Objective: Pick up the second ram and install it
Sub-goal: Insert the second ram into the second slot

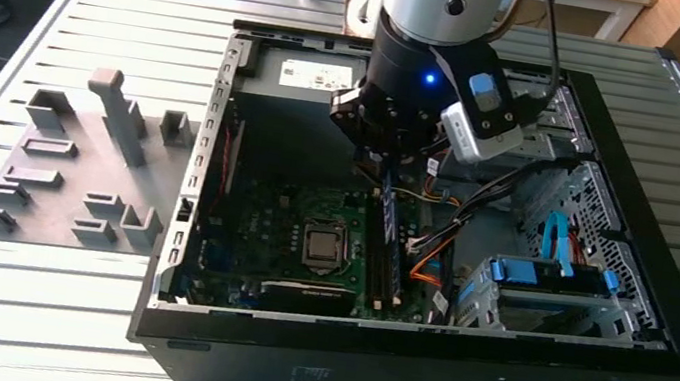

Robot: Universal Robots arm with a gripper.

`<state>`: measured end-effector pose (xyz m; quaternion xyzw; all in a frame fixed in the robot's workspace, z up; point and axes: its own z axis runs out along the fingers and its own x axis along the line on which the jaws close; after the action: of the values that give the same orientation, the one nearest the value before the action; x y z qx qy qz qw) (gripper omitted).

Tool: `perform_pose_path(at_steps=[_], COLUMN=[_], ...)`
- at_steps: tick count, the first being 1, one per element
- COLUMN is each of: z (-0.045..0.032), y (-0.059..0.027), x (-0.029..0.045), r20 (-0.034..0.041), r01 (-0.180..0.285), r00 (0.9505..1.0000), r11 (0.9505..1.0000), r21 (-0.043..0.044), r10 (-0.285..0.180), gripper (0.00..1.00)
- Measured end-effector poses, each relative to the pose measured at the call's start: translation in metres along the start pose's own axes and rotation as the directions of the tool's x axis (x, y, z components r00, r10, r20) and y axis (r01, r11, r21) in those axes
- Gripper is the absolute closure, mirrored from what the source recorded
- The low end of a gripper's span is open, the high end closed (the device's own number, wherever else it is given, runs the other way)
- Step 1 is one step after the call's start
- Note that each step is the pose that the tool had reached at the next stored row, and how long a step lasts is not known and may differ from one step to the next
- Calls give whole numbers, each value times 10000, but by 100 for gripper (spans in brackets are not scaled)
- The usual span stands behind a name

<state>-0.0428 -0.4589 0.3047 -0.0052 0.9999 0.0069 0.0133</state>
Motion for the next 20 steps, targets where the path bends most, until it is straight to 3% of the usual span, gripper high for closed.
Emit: perform_pose_path(at_steps=[20], z=[41], y=[-1], x=[0], r20=[0], r01=[-16], r00=[10000], r11=[10000], r21=[0], r10=[16], gripper=[86])
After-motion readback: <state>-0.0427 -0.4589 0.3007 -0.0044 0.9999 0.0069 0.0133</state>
